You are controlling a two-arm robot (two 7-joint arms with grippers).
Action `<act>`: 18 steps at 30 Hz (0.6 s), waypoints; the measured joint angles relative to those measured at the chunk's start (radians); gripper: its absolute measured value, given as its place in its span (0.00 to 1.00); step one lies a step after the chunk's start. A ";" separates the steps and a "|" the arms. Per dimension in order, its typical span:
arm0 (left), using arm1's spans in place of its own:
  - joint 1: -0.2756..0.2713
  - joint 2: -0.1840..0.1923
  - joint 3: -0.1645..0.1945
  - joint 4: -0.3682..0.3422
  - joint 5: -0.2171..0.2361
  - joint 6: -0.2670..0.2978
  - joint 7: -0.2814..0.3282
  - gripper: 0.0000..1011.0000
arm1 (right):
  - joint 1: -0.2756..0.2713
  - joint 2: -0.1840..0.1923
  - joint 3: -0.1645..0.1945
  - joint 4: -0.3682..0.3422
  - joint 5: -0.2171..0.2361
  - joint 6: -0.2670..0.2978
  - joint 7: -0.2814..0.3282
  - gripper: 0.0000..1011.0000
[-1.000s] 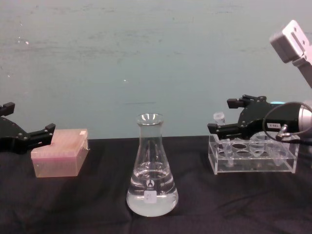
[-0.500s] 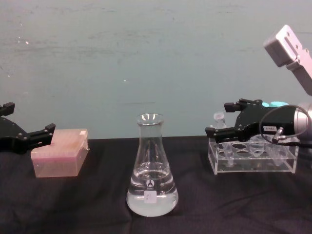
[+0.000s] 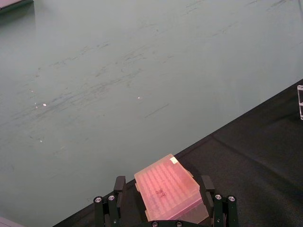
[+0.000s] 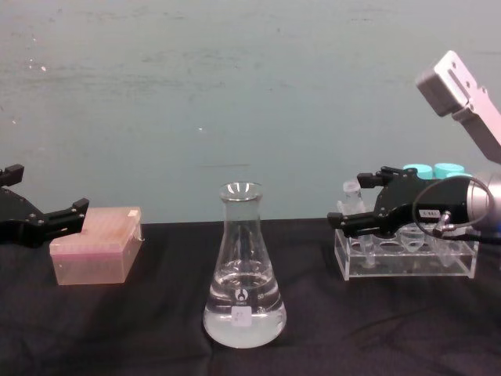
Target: Pour the liquid from the test tube into the beaker using one hand.
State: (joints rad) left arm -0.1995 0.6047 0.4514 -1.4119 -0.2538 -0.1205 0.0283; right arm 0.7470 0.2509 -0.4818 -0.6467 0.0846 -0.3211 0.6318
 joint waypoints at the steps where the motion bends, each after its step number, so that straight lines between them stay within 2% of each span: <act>1: 0.000 0.000 0.000 0.000 0.000 0.000 0.000 0.99 | 0.000 0.000 0.001 0.000 0.000 0.000 0.000 0.99; 18: 0.000 0.000 0.000 0.000 0.000 0.000 0.000 0.99 | -0.002 0.001 0.003 -0.003 0.001 0.000 -0.001 0.99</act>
State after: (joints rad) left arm -0.1995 0.6047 0.4514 -1.4119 -0.2539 -0.1205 0.0283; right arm 0.7453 0.2523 -0.4783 -0.6495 0.0854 -0.3211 0.6306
